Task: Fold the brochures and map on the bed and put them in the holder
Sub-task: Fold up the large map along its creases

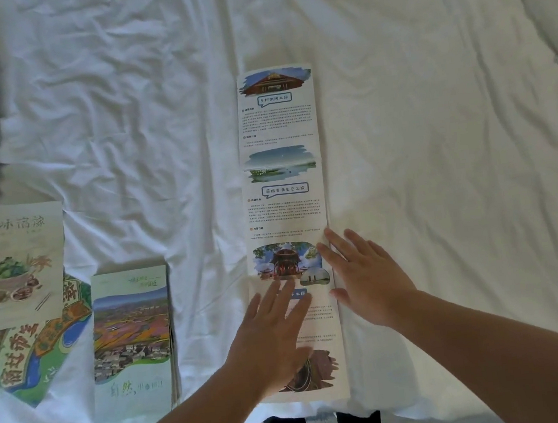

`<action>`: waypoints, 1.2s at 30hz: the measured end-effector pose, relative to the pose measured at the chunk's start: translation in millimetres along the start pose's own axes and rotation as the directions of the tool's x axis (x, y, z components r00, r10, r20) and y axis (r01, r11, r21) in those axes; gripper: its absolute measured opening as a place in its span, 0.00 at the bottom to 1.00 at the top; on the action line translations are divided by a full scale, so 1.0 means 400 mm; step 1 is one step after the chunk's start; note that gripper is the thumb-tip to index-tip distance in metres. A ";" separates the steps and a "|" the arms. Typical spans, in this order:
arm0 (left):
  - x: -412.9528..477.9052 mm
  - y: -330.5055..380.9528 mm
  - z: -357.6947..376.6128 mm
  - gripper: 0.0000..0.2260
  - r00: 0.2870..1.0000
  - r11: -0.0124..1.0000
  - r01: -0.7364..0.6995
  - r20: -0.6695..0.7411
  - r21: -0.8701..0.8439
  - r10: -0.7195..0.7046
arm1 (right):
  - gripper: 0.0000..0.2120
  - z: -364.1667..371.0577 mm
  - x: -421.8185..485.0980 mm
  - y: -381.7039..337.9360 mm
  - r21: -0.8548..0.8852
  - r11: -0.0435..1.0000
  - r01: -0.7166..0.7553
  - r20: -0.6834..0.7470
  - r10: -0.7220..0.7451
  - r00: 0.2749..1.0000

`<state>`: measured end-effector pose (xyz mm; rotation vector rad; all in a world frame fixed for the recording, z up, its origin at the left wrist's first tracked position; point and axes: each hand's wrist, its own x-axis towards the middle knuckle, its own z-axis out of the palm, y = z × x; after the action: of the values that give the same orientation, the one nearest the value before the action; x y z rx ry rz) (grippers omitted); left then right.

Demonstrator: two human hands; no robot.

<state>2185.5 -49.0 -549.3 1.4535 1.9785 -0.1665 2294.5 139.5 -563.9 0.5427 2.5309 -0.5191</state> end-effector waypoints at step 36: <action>-0.076 -0.102 -0.268 0.12 0.675 0.945 -0.108 -0.721 -0.310 -0.159 | 0.28 -0.098 -0.040 0.040 0.440 0.895 0.070 -0.253 0.049 0.966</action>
<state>2107.5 -38.3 -460.4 1.3724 2.4886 0.8577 2299.4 166.5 -527.8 0.8074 2.6612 -1.1165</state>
